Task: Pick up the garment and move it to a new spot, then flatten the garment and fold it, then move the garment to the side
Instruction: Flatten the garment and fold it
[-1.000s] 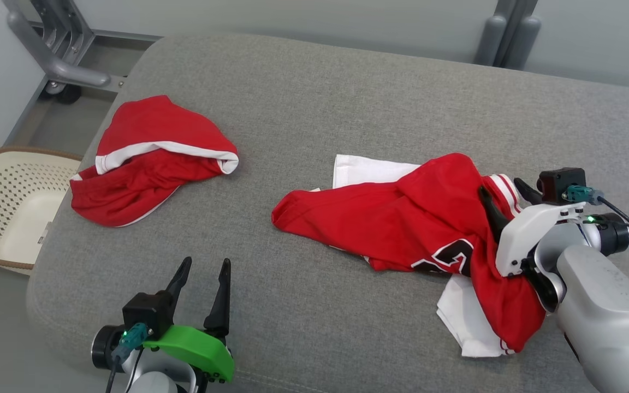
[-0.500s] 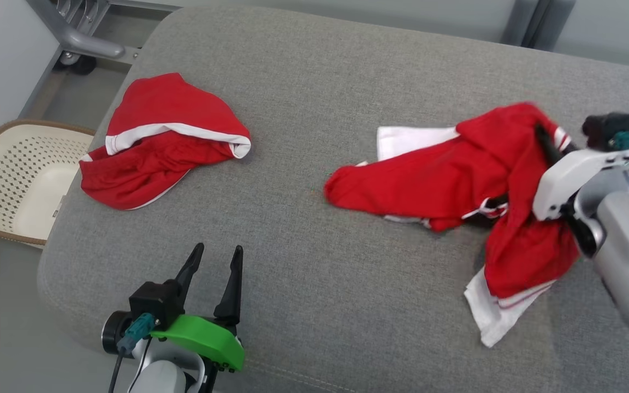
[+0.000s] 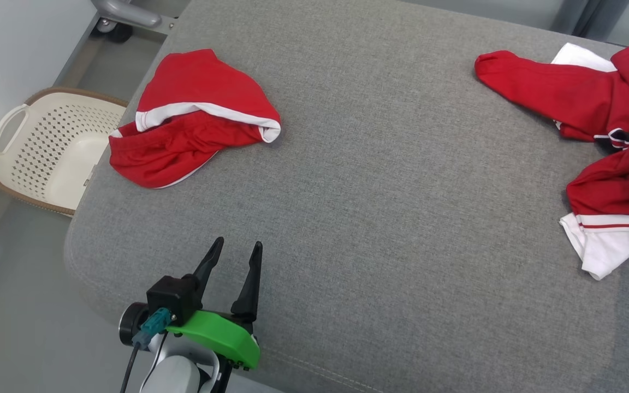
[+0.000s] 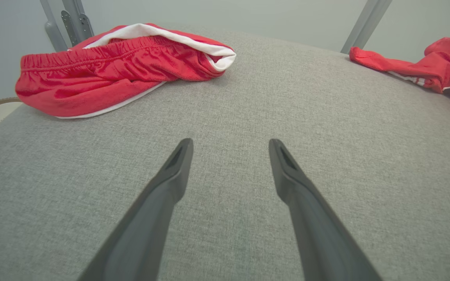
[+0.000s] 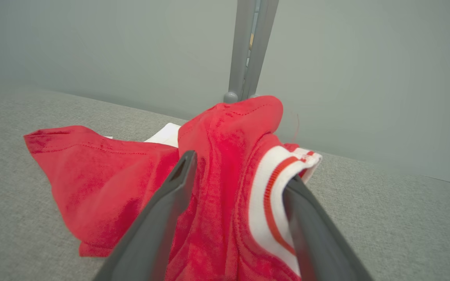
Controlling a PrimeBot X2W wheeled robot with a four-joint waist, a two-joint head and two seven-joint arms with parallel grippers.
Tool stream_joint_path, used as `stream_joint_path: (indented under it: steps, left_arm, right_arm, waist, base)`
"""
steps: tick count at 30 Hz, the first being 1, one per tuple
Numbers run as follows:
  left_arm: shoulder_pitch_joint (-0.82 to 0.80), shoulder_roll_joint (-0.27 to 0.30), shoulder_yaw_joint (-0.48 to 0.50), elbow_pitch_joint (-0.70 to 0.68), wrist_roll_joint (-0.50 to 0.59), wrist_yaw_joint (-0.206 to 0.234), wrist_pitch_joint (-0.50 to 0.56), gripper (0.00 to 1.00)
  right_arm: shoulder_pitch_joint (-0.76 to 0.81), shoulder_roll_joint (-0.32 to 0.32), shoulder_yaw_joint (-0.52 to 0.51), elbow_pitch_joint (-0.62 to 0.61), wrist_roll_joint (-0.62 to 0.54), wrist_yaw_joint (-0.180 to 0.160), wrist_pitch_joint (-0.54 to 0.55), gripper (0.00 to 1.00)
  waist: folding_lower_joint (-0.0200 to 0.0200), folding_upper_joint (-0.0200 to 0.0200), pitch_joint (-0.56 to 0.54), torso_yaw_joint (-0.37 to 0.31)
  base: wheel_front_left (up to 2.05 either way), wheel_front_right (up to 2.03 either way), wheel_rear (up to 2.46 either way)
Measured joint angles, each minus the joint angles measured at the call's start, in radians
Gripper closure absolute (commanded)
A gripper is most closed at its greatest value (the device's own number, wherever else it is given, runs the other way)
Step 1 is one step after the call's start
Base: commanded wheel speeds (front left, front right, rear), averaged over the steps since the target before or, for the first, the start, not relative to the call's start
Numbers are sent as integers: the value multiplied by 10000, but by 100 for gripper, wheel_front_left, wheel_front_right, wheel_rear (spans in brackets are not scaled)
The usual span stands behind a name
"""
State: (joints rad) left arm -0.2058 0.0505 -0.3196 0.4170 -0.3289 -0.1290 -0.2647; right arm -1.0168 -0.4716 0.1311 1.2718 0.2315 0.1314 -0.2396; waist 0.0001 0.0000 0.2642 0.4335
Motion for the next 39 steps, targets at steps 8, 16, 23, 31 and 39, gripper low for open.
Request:
stream_joint_path:
  steps: [8, 16, 23, 31, 39]
  left_arm:
    - [12, -6, 115, -77, -31, 0, 0, 0]
    - [134, -8, 305, -157, 15, 0, 0, 0]
    - [180, -8, 184, -215, -6, 0, 0, 0]
    - [277, -6, 127, -27, -6, 0, 0, 0]
    - [357, -4, 31, -10, -134, 0, 0, 0]
  right_arm:
    - [763, 224, -1482, 86, -706, 0, -194, 0]
    - [2845, 1404, -2213, -2612, -1407, 0, -230, 0]
    - [3611, 2219, -1799, -3777, -1338, 0, -228, 0]
    - [2847, 2174, -2715, -2807, -1515, 0, -171, 0]
    - [2373, 1916, -4297, -1739, -2466, 0, -71, 0]
  waist:
    - [0, 0, -195, -447]
    - [-1, 0, -554, -1162]
    - [0, 0, -719, -1484]
    - [0, 0, -647, -937]
    - [0, 0, -515, -419]
  base:
    - [0, 0, 0]
    - [0, 0, 0]
    - [0, 0, 0]
    - [0, 0, 0]
    - [0, 0, 0]
